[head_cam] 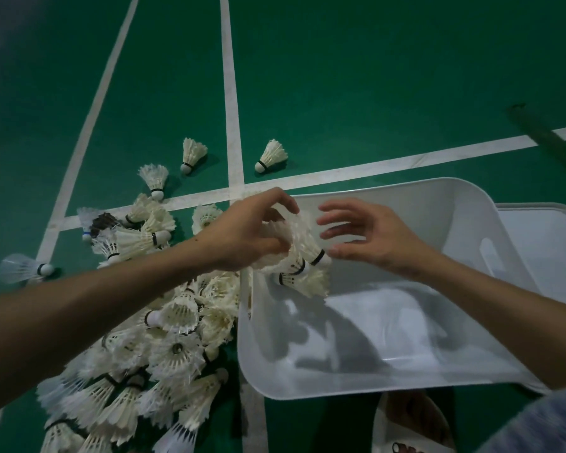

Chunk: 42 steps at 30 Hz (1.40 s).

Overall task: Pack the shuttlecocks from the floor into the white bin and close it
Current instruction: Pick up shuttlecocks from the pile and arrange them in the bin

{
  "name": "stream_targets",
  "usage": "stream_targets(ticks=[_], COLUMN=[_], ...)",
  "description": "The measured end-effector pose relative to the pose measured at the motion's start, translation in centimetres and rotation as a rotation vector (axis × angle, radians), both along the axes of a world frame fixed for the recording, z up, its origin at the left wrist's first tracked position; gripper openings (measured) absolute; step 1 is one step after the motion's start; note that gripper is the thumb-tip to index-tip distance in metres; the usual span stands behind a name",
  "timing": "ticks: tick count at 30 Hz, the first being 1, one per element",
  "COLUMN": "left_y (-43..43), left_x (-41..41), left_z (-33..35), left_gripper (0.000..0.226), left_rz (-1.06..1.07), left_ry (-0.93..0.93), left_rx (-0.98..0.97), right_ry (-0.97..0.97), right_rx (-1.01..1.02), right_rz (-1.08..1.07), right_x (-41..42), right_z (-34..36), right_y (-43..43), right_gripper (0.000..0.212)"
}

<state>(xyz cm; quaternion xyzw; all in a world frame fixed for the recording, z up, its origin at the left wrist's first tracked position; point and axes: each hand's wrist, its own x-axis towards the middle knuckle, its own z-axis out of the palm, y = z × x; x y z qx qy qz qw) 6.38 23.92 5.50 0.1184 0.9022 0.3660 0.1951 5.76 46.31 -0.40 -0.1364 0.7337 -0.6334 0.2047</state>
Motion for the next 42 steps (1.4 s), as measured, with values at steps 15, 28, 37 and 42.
stream_targets(ticks=[15, 28, 37, 42], left_y=[1.6, 4.7, 4.1, 4.1], left_x=[-1.4, -3.5, -4.4, -4.4], left_z=[-1.6, -5.6, -7.0, -7.0], left_gripper=[0.025, 0.084, 0.101, 0.102], left_rz=[-0.272, -0.534, -0.578, -0.586], left_ry=[0.085, -0.592, -0.413, -0.372], left_rx=[-0.105, -0.546, -0.685, -0.709], right_ry=[0.217, 0.014, -0.09, -0.153], right_rx=[0.516, 0.608, 0.636, 0.562], right_rz=[0.099, -0.123, -0.229, -0.19], right_x=[-1.3, -1.1, -0.3, -0.4], right_z=[-1.9, -7.7, -8.2, -8.8], right_y=[2.2, 3.2, 1.4, 0.0], right_gripper=[0.085, 0.044, 0.056, 0.061])
